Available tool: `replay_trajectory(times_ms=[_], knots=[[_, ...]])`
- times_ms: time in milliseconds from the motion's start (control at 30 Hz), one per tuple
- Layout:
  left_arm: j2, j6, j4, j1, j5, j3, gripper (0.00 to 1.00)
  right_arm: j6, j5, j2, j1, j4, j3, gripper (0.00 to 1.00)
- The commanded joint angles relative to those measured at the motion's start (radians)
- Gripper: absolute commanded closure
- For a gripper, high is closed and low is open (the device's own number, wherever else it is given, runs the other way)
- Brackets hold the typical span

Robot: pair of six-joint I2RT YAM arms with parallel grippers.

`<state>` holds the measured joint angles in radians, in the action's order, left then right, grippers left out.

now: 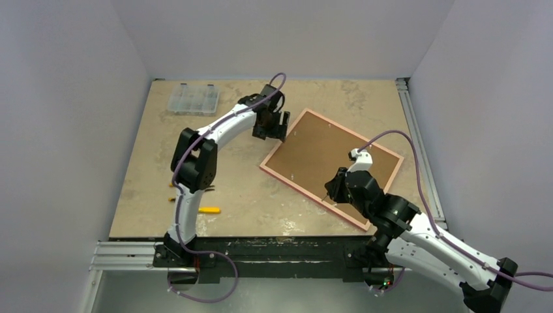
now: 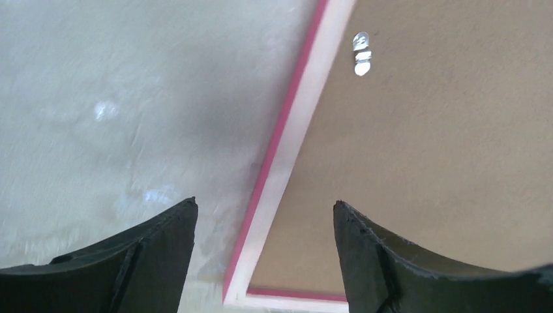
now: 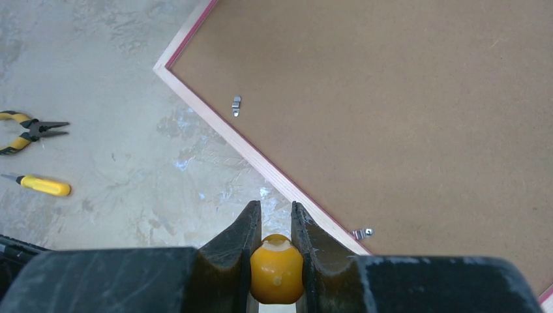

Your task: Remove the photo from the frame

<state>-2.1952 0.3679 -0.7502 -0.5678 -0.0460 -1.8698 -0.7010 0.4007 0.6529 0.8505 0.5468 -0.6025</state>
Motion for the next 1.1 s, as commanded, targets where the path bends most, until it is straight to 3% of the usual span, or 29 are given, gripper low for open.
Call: replay_trajectory(times_ms=[0,200,433,567,867,1067], knots=[[0.246,0.213,-0.018,0.023,0.08,0.138,0.25,-0.015,0.013,-0.021,-0.001,-0.01,-0.004,1.0],[0.562,0.602,0.159,0.023,-0.045,0.546,0.25,-0.01,0.022,-0.011,-0.001,-0.006,-0.012,1.0],[0.621,1.039,0.388,-0.003,-0.156,0.813,0.28,-0.004,0.041,-0.006,-0.001,-0.004,-0.022,1.0],[0.614,1.164,0.45,-0.061,-0.07,0.87,0.31,-0.008,0.046,-0.022,-0.001,0.001,-0.014,1.0],[0.488,1.393,0.556,-0.184,-0.044,0.902,0.43,-0.015,0.052,-0.048,-0.001,0.027,-0.005,1.0],[0.449,1.431,0.583,-0.202,-0.025,0.916,0.57,-0.016,0.049,-0.054,-0.001,0.036,-0.005,1.0]])
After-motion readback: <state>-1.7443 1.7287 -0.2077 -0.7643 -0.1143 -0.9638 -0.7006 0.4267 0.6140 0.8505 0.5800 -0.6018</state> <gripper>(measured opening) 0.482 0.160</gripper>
